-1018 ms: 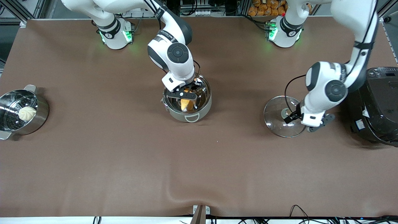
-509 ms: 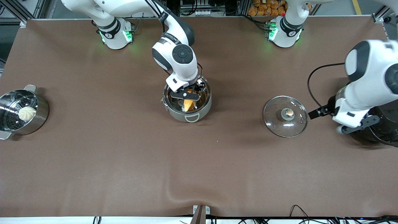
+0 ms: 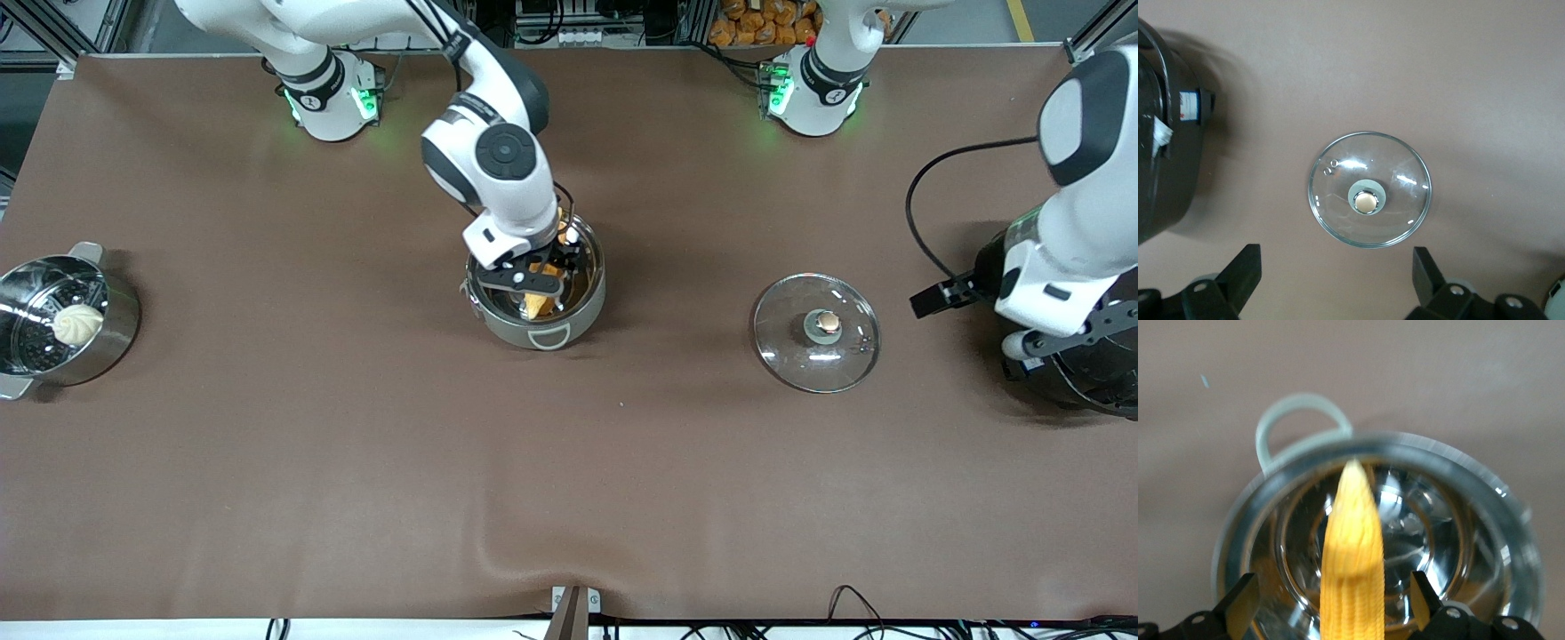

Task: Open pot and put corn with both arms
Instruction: 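Set the lid on the table with the left gripper while the right gripper lowers corn, then release the corn into the pot and withdraw both grippers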

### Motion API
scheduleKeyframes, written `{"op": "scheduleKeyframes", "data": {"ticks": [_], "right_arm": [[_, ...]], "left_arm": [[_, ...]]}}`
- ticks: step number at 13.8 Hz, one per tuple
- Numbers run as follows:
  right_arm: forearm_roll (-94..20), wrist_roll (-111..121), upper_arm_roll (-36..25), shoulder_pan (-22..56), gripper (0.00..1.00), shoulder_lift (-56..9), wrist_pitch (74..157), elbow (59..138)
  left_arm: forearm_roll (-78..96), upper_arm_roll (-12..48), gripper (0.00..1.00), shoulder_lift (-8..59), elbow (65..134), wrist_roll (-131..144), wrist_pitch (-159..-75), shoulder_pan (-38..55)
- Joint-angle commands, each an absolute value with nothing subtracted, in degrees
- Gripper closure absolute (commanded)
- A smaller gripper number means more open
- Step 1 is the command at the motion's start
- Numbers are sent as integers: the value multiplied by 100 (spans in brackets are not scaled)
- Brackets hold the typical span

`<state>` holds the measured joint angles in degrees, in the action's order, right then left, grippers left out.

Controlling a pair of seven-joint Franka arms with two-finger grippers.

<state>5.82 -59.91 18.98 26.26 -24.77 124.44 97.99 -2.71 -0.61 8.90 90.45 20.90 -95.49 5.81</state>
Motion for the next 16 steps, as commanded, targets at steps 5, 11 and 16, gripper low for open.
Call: {"op": "scheduleKeyframes", "data": {"ticks": [5,11,16], "right_arm": [[-463,-3795,1812,812,0,-1161,10130,8958],[-475,-919,-76,598,0,-625,9141,8596],[-431,324,-659,221,0,-545,9158,8666]], "left_arm": [[-123,9,0,352,9088,880,-9220,176],[-97,53,0,194,9070,738,-9088,228],[-88,448,0,-34,9079,730,-9088,-53]]}}
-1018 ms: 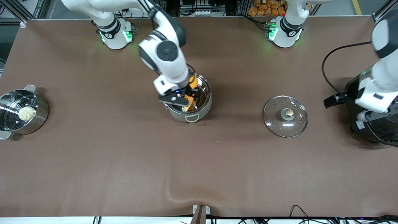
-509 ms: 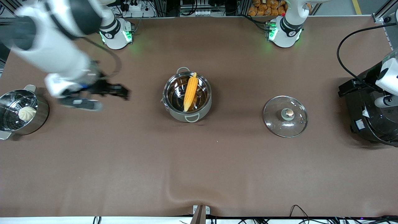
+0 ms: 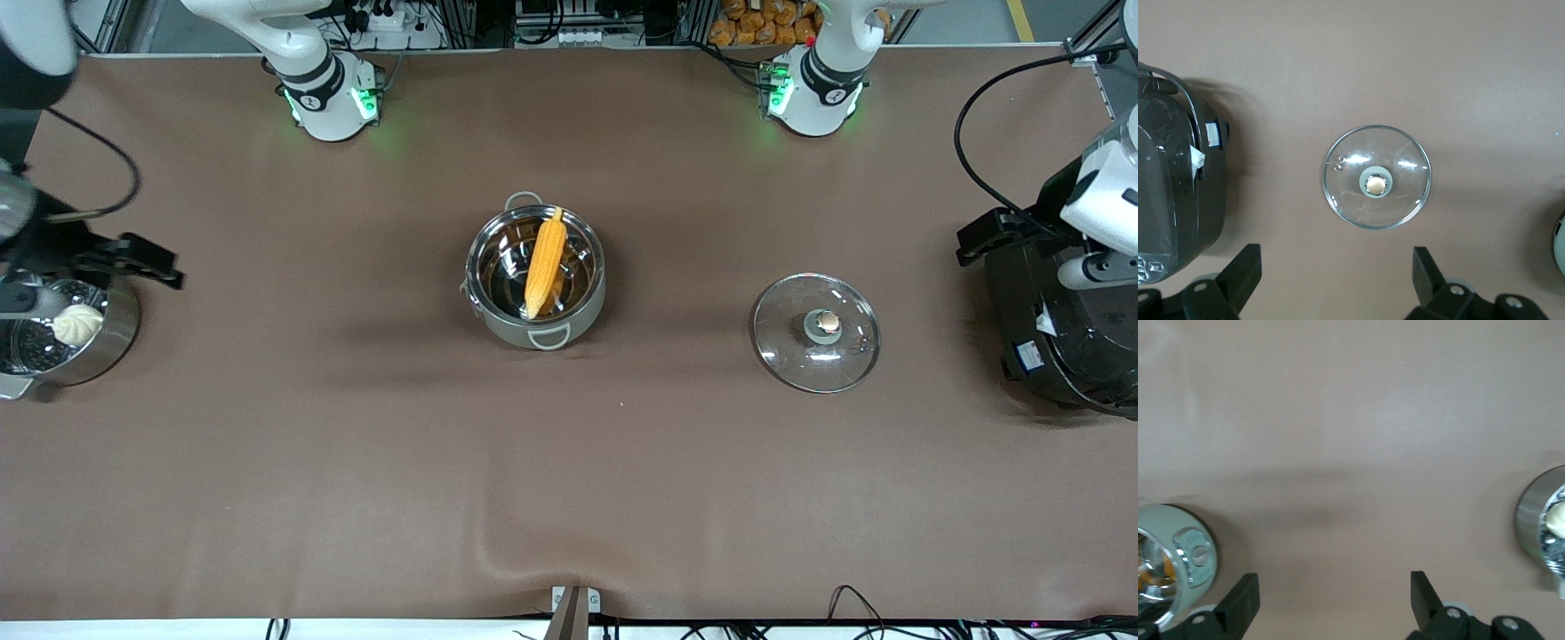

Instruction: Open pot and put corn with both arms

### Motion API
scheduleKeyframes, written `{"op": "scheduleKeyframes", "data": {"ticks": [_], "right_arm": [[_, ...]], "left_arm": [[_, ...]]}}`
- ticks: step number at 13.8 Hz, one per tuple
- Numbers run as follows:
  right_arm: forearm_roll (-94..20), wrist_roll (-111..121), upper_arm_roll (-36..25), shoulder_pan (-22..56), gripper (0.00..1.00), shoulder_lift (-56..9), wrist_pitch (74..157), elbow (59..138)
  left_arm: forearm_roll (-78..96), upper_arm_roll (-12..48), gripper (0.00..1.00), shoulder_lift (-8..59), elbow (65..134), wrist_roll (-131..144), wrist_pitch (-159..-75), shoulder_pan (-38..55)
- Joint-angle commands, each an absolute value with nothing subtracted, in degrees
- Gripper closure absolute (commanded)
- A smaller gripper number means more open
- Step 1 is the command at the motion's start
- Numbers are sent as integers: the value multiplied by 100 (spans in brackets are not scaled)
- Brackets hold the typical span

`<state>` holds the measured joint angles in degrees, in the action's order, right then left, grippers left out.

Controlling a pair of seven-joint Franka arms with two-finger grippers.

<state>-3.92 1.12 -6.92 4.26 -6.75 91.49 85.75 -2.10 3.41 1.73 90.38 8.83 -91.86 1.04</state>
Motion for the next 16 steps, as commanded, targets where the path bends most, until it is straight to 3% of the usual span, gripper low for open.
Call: {"op": "scheduleKeyframes", "data": {"ticks": [1,7,16], "right_arm": [[-422,464,-659,133,0,-519,9202,8736],[-167,738,-659,62,0,-273,9554,9219],[-220,677,-650,79,0,-158,9132,9211]], "left_arm": [[-79,448,0,-79,9105,729,-9070,-53],[-35,448,0,-105,9150,686,-8825,-35],[-35,448,0,-115,9079,651,-8719,9]]}}
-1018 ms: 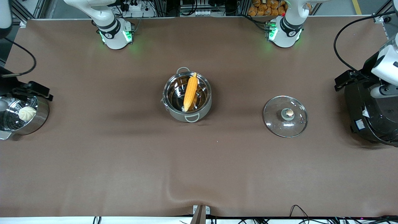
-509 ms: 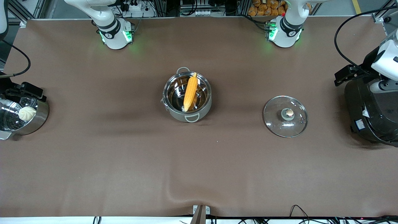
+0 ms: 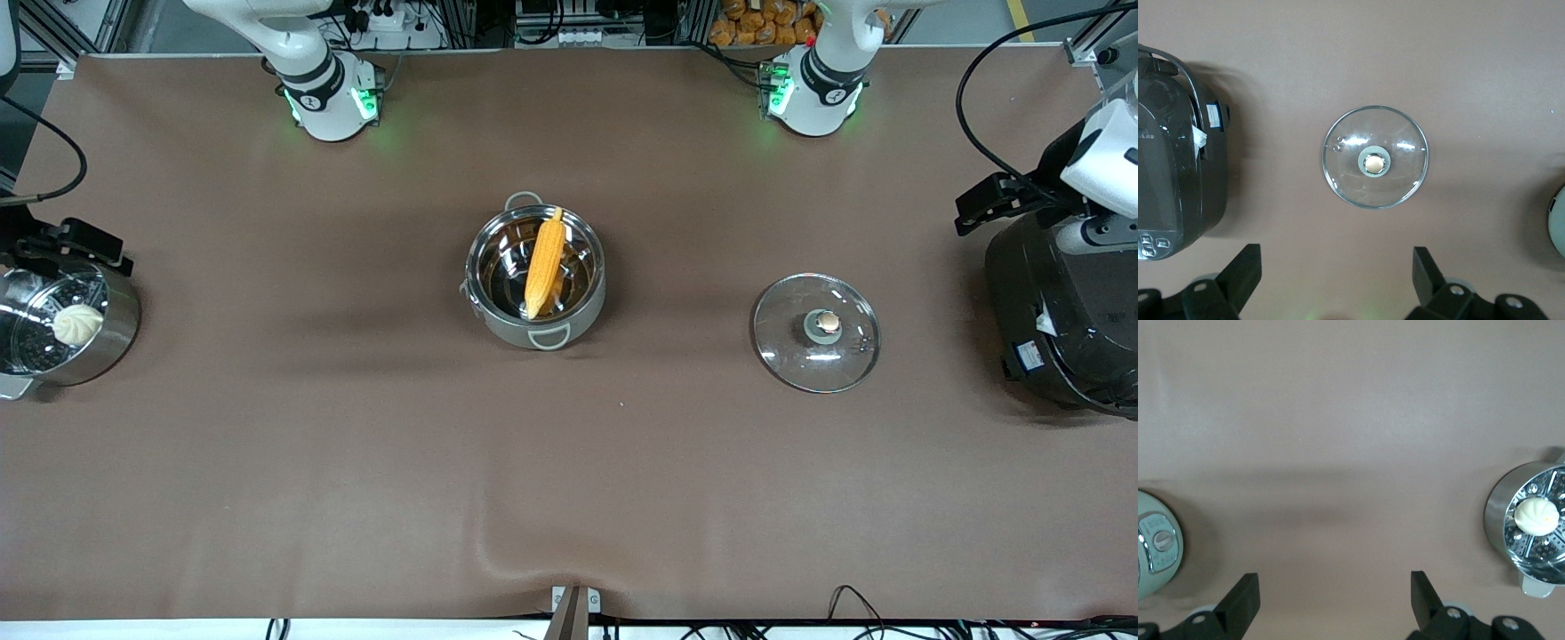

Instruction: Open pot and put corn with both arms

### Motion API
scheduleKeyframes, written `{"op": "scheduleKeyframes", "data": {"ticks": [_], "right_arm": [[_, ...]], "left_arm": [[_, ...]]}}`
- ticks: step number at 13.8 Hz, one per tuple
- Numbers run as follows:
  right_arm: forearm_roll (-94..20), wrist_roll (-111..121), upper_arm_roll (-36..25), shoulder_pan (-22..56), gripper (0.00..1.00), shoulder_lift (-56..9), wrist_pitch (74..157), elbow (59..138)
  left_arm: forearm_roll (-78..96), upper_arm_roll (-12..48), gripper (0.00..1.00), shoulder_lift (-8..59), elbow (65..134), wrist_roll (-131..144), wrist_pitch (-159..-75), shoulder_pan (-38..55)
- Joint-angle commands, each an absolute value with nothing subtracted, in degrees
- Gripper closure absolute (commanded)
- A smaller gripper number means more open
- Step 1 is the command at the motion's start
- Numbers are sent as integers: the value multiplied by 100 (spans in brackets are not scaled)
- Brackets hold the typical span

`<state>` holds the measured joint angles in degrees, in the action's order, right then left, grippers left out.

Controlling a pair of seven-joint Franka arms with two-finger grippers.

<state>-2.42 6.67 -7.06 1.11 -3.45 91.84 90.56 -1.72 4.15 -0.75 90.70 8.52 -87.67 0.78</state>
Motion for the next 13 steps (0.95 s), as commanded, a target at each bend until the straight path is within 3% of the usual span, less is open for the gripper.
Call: {"op": "scheduleKeyframes", "data": {"ticks": [1,13], "right_arm": [[-220,659,-650,88,0,-158,9141,9194],[-167,282,-475,202,0,-114,9123,8930]], "left_arm": [[-44,448,0,-114,9070,650,-8719,9],[9,457,0,97,8675,668,-8640,44]]}}
